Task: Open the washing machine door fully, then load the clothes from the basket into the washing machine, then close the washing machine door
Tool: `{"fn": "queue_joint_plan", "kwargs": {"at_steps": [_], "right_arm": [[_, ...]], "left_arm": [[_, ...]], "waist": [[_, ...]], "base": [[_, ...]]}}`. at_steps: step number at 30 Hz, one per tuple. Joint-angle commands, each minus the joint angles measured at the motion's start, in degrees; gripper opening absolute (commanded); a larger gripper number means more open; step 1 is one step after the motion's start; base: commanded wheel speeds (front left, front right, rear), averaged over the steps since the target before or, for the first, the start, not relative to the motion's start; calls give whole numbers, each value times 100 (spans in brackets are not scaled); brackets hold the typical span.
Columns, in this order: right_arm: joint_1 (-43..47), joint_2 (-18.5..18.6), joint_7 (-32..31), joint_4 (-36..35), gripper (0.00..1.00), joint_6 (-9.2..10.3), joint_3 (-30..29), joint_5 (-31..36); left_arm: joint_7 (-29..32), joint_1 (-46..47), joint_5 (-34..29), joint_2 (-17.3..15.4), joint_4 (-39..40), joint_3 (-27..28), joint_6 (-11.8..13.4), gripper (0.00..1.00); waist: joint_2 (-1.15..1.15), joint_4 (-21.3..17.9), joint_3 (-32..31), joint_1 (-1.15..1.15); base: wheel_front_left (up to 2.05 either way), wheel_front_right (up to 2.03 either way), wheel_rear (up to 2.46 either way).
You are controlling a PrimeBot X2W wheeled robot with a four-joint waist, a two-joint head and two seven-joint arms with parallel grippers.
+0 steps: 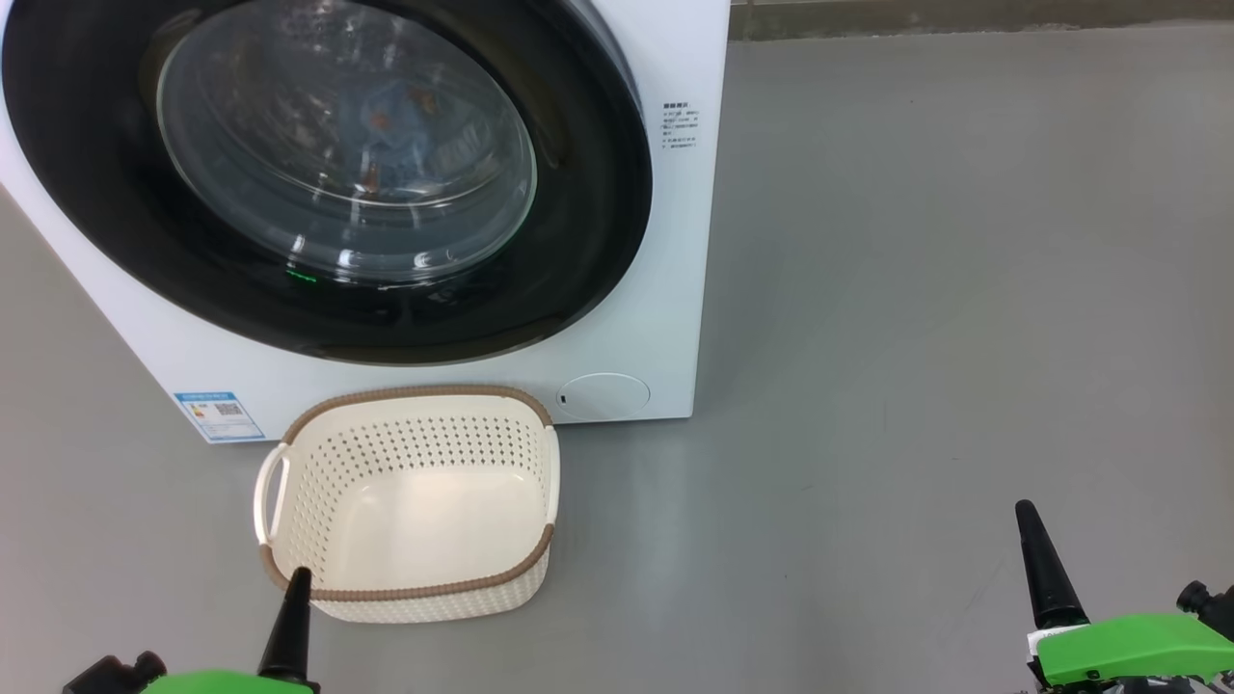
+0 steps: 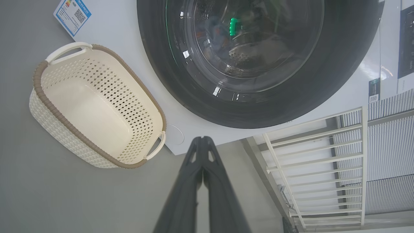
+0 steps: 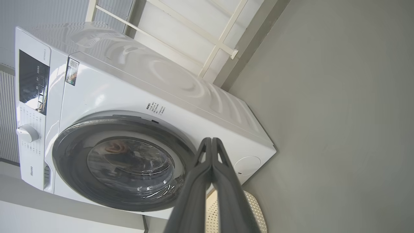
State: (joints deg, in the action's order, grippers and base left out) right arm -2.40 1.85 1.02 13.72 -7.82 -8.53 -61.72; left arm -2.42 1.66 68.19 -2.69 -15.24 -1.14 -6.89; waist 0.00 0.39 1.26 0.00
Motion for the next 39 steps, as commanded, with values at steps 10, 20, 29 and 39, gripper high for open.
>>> {"fn": "queue_joint_plan", "kwargs": {"at_steps": [10,20,29,39], "right_arm": [[-259,78,-211,-88,0,24,126,-845],[-292,85,-363,-55,0,26,147,-1466],[-326,92,-516,-21,0,29,169,-2091],[-367,100,-702,20,0,32,195,-2849]], "left_arm": [[208,314,703,-116,126,267,-42,0],[360,349,1223,-125,126,358,-47,0],[516,384,1745,-132,126,451,-52,0],[705,427,2375,-140,126,566,-58,0]], "waist": [[0,-10,-27,0],[0,-18,-50,0],[0,-27,-73,0],[0,-37,-101,0]], "base": [[0,0,0],[0,0,0],[0,0,0],[0,0,0]]}}
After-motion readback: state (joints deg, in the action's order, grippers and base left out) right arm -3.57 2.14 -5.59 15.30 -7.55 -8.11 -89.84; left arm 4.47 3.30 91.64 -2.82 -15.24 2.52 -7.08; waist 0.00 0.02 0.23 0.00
